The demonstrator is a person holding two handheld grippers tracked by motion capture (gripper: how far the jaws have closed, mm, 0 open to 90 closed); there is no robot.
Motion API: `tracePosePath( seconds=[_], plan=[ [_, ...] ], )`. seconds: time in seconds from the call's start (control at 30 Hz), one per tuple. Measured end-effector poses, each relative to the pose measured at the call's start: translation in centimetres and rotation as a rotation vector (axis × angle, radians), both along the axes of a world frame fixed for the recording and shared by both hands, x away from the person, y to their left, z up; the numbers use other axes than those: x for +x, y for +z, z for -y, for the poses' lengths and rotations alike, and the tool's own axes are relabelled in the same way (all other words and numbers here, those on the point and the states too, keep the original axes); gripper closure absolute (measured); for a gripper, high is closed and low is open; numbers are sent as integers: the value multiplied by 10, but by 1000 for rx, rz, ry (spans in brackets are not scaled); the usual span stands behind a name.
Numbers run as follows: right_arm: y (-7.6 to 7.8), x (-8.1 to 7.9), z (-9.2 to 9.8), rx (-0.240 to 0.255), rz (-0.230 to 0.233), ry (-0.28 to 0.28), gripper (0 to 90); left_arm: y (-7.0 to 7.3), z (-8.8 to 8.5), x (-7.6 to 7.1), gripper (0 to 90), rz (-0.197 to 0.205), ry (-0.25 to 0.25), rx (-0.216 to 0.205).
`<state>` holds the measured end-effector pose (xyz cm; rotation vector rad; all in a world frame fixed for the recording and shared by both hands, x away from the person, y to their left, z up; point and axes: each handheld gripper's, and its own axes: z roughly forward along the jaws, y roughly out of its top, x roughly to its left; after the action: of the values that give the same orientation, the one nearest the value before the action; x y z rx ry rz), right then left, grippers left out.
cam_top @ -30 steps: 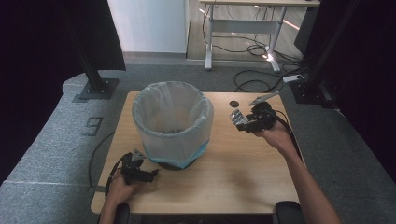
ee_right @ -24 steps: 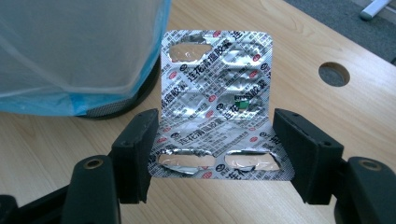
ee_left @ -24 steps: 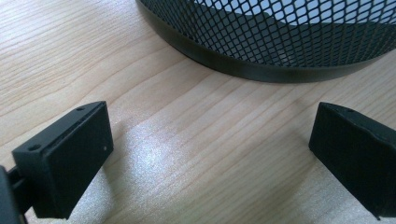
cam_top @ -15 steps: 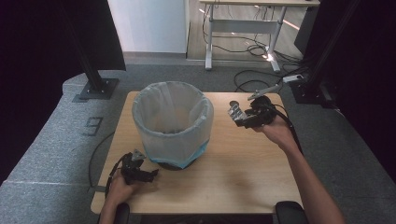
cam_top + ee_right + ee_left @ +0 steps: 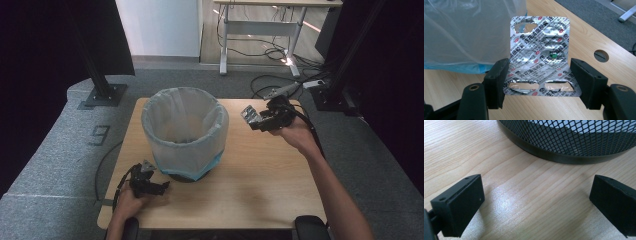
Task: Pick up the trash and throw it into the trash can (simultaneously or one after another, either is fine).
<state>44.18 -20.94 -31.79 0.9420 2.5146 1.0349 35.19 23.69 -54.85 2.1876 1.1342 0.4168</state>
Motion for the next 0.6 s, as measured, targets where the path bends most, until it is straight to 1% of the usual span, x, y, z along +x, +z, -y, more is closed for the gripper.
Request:
tracePosePath(
  seconds=[0.03,0.2,0.37,0.4,0.43,0.6],
  plan=[
    [2,0,-1,5,-6,0,332,0,0,0,0,0,0,0],
    [8,1,-4,14,-10,13,332,0,0,0,0,0,0,0],
    [16,1,-7,8,-1,23,332,0,0,0,0,0,0,0],
    [19,1,-9,17,-4,27,332,0,0,0,0,0,0,0],
    [19,1,-9,17,-4,27,332,0,0,0,0,0,0,0],
    [28,1,-15,17,1,45,332,0,0,0,0,0,0,0]
  ],
)
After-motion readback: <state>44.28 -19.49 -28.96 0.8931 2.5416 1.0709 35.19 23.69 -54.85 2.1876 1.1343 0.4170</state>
